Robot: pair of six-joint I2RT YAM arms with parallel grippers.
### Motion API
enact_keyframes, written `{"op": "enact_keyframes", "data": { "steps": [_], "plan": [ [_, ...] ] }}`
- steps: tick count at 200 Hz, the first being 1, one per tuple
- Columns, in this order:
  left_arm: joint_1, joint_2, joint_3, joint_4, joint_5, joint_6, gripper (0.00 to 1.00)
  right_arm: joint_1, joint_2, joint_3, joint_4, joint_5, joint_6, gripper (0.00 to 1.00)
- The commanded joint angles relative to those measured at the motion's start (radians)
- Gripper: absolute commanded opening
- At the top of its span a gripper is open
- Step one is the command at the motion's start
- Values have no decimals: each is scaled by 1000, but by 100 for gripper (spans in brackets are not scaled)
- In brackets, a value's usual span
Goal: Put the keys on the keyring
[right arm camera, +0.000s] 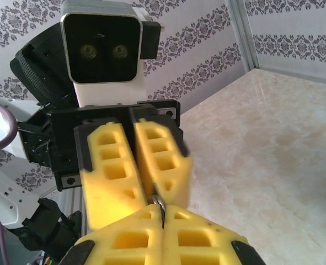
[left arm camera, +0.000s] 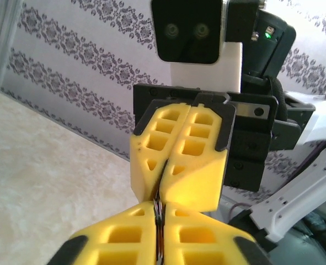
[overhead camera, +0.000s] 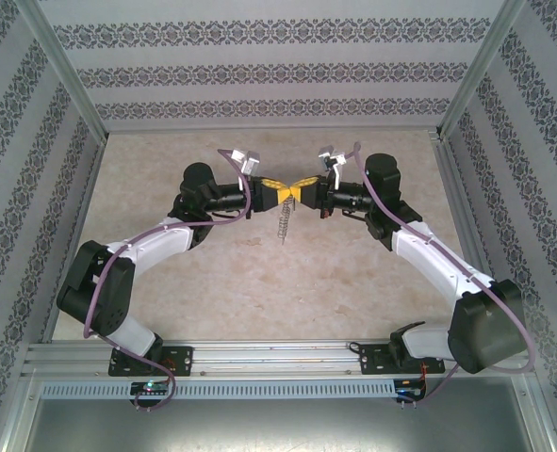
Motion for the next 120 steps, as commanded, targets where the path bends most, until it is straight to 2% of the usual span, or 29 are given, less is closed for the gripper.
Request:
{"op": "enact_keyframes", "data": {
  "steps": [1, 46, 58, 68, 84, 120],
  "plan": [
    [-16, -20, 31, 14, 16, 30, 0, 11, -2, -3, 21, -10, -23, 0],
    [-17, -40, 29, 36, 12, 36, 0, -13, -23, -16, 20, -9, -17, 0],
    [-17, -47, 32, 27, 10, 42, 0, -32, -36, -28, 32, 1, 0, 24],
    [-16, -52, 40, 12, 13, 49, 0, -50, -52, -44, 52, 2, 14, 33],
    [-16, -58, 53, -20, 23, 64, 0, -74, -79, -66, 58, 6, 27, 40],
    [-16, -69, 74, -69, 33, 101, 0, -95, -139, -115, 66, -3, 32, 47]
  ]
}}
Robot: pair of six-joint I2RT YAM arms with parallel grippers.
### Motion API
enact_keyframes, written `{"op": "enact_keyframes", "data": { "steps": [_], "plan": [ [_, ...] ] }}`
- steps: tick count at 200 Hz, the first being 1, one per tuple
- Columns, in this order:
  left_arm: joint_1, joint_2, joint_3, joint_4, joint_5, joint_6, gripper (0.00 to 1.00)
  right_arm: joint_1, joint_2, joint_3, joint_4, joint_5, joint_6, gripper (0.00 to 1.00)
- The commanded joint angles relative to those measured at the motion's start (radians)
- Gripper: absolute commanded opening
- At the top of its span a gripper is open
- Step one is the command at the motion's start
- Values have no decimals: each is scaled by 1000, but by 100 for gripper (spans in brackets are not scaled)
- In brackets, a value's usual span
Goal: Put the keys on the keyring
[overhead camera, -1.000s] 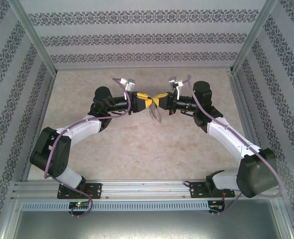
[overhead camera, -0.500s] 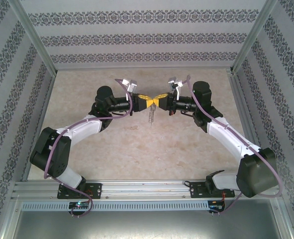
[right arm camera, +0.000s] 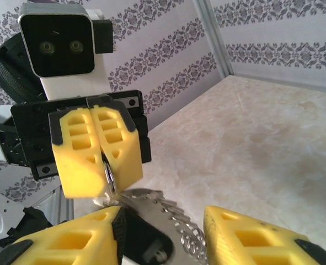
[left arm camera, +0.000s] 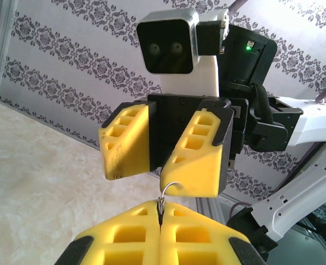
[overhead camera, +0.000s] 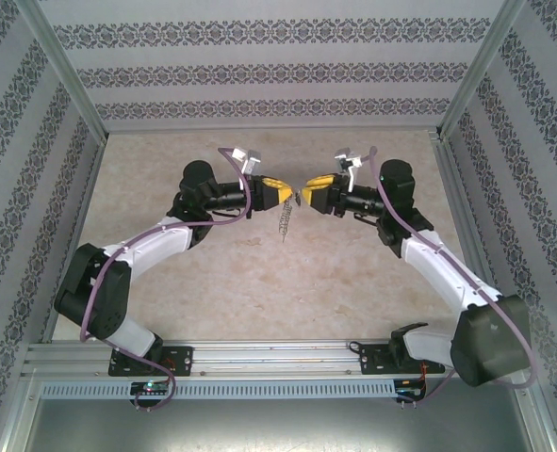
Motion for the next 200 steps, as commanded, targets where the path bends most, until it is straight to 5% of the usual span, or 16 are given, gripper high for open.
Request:
{"op": "enact_keyframes", "data": {
  "steps": [1, 97, 200],
  "plan": [
    [-7, -43, 46, -24, 29, 54, 0, -8, -50, -32, 48, -14, 3, 47],
    [-7, -45, 77, -82, 31, 79, 0, 79, -58, -17, 95, -27, -4, 63],
    [-12, -67, 66, -167, -13, 165, 0, 96, -29, 28, 86, 77, 38, 62]
  ]
}}
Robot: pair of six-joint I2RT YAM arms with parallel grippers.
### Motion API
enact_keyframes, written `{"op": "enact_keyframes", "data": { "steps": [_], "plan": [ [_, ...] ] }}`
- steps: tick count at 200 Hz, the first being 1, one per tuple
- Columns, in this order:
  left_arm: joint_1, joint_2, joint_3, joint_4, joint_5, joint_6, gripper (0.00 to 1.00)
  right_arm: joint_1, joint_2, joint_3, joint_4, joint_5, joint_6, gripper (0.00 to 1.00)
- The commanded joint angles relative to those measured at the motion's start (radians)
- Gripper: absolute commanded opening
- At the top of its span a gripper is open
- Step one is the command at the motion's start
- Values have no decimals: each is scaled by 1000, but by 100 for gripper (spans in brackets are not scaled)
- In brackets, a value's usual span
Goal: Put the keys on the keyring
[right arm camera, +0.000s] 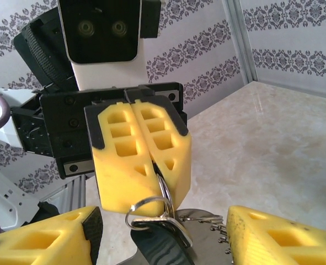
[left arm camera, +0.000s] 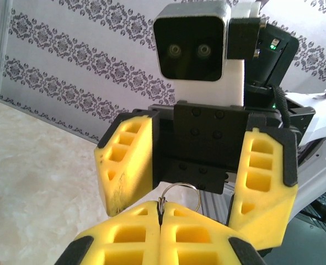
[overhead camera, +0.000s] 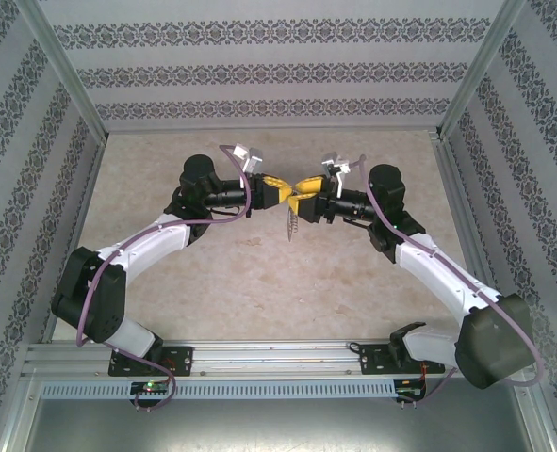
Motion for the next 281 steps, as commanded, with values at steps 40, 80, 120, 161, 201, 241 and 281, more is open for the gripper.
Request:
{"op": "enact_keyframes", "data": {
  "steps": [40, 80, 120, 161, 201, 241, 281],
  "plan": [
    [-37, -96, 26, -188, -173, 234, 0, -38, -50, 50, -5, 153, 251, 62],
    [-49, -104, 31, -243, -232, 295, 0, -15, -28, 70, -21, 197, 386, 53],
    [-62, -103, 44, -281, -252, 328, 0, 24, -17, 105, -134, 252, 344, 52],
    [-67, -106, 51, -299, -269, 342, 0, 43, -23, 121, -249, 295, 284, 52],
    [-72, -102, 59, -306, -274, 349, 0, 58, -14, 121, -283, 302, 259, 46],
    [-74, -100, 65, -324, -277, 360, 0, 68, -10, 127, -290, 296, 244, 34],
    [-75, -98, 67, -325, -285, 366, 0, 71, -16, 128, -305, 289, 231, 3]
  ]
}}
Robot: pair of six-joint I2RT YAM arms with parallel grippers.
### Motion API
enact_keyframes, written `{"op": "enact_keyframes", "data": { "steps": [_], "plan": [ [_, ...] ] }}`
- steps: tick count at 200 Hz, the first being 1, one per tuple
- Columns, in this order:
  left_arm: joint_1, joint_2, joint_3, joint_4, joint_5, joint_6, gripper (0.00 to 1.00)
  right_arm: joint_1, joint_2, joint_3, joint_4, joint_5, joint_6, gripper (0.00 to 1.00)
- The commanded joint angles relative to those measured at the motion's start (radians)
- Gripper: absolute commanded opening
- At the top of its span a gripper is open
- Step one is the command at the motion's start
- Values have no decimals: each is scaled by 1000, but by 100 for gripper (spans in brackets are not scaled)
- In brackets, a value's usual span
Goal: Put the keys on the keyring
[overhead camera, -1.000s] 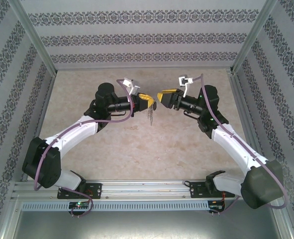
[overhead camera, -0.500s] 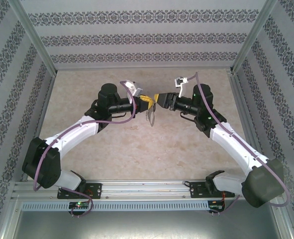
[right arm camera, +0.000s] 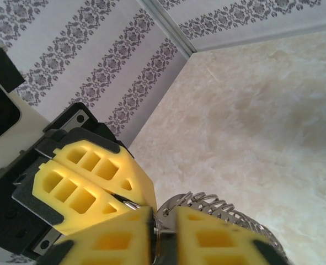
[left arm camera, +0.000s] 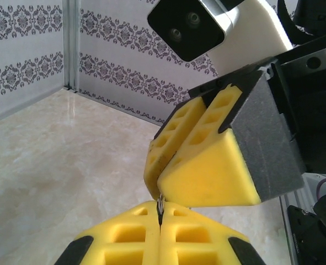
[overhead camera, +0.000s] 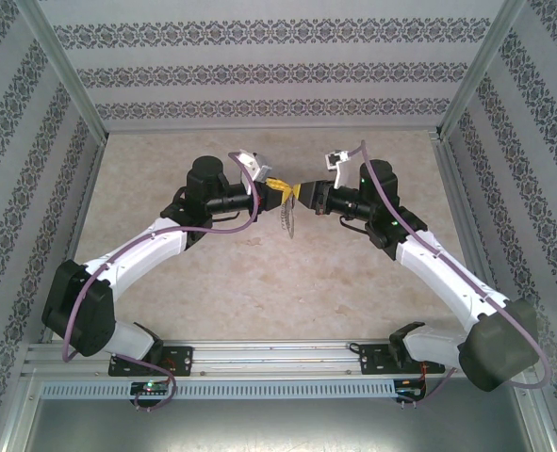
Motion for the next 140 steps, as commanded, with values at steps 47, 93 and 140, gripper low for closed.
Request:
{"op": "enact_keyframes", "data": {
  "steps": [47, 93, 140],
  "plan": [
    [-13, -30, 10, 73, -15, -9, 0, -22, -21, -10, -32, 29, -30, 0],
    [-12, -37, -18, 204, -12, -84, 0, -52, 19, -47, 44, -42, 6, 0],
    [-13, -35, -63, 346, -52, -124, 0, -56, 44, -53, 103, -111, 32, 0]
  ]
}}
